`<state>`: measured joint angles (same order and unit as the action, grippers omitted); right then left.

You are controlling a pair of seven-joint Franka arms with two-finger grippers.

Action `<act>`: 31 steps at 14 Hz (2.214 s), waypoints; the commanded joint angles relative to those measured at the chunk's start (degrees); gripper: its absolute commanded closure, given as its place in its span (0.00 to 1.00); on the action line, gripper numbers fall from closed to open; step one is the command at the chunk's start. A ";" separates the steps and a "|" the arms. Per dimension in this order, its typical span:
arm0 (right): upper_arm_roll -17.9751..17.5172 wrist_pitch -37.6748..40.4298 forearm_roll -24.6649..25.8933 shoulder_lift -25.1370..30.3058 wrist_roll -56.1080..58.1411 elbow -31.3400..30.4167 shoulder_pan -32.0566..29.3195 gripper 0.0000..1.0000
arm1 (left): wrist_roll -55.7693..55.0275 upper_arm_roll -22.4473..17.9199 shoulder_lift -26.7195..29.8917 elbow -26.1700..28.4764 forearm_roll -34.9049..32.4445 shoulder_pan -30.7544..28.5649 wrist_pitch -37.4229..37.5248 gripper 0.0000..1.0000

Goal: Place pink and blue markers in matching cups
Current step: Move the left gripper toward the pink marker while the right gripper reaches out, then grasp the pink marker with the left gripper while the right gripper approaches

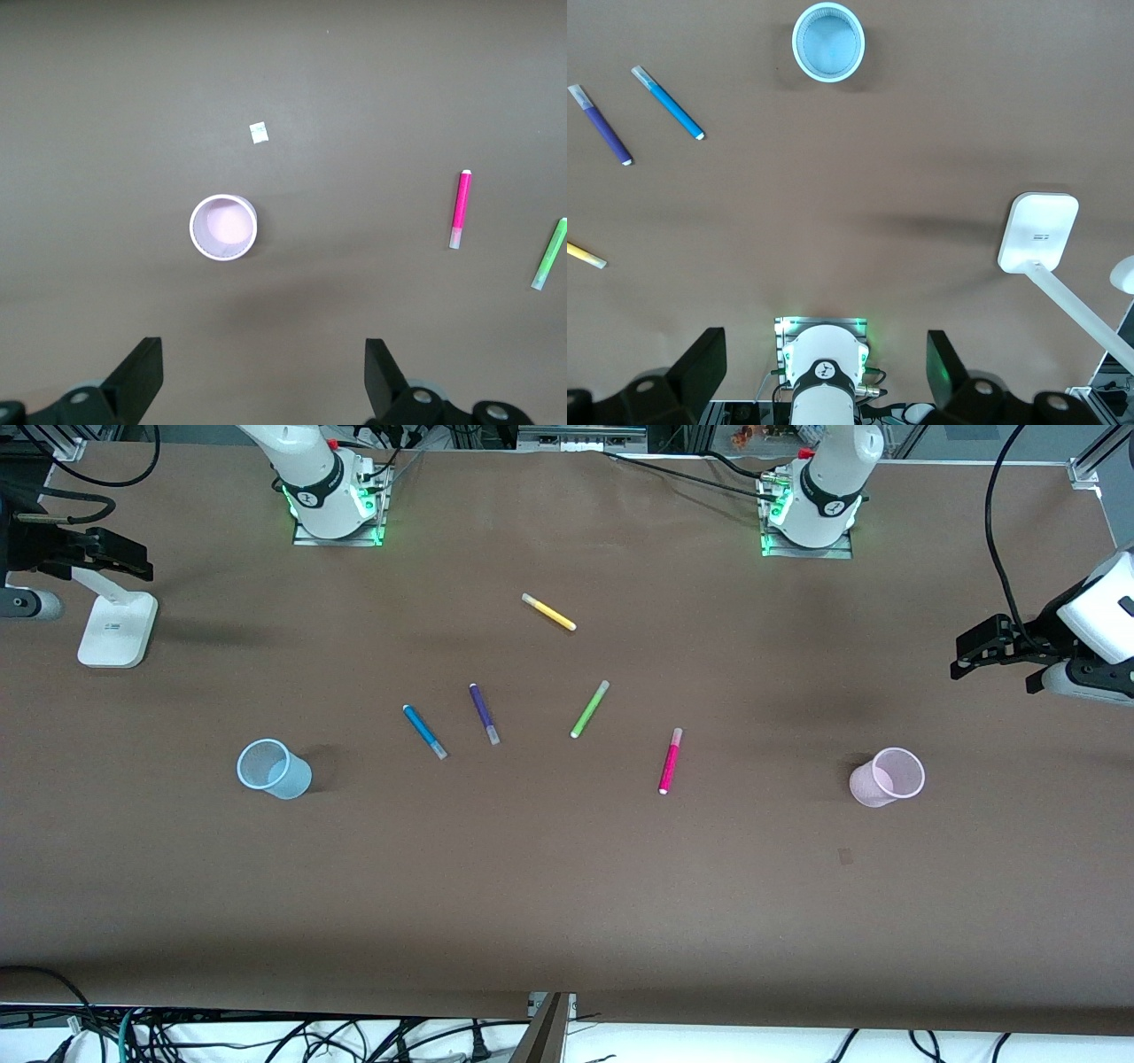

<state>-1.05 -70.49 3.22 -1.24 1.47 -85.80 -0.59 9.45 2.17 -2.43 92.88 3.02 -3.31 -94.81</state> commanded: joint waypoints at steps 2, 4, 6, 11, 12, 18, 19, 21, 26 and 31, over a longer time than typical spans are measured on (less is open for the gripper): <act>-0.09 0.35 0.73 -0.60 -0.50 1.42 -0.11 0.00 | 1.45 -0.24 1.03 -0.77 0.67 -1.08 2.26 0.00; -0.09 0.35 0.73 -0.60 -0.50 1.42 -0.11 0.00 | 1.36 -0.15 1.03 -0.77 0.58 -1.09 2.26 0.00; -0.09 0.35 0.56 -0.69 -0.50 1.42 -0.20 0.00 | 1.27 0.20 0.85 -0.69 0.58 -1.00 2.26 0.00; -0.09 0.26 0.47 -0.69 -0.50 1.42 -0.20 0.00 | -2.31 5.37 -4.58 0.63 0.67 0.67 -2.20 0.00; 0.00 0.00 0.38 -0.78 -0.50 1.42 -0.20 0.00 | -2.77 6.87 -6.16 1.07 0.93 0.67 -4.22 0.00; -0.53 -2.73 0.12 -6.21 -0.59 1.42 0.50 0.00 | -14.99 18.30 -13.20 13.70 1.29 0.85 -28.81 0.00; -0.70 -3.51 -1.01 -7.27 -0.42 1.42 0.67 0.00 | -15.25 18.83 -13.73 16.34 1.29 1.28 -32.33 0.00; -0.70 -6.58 -4.18 -10.52 -0.41 1.42 1.29 0.00 | -17.35 18.75 -15.92 18.82 1.03 3.73 -36.74 0.00; -0.70 -14.66 -5.95 -18.96 -0.50 0.81 5.50 0.00 | -34.20 18.66 -24.44 20.23 -13.00 10.16 -46.24 0.00; -0.70 -23.19 -5.86 -26.69 -0.50 0.37 12.00 0.00 | -41.18 18.66 -30.51 19.53 -20.07 11.75 -50.02 0.26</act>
<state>-2.02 -91.86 -2.36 -25.72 1.40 -86.06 9.17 -30.37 21.09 -31.03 113.76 -15.39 8.24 -143.89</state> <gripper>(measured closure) 0.000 0.119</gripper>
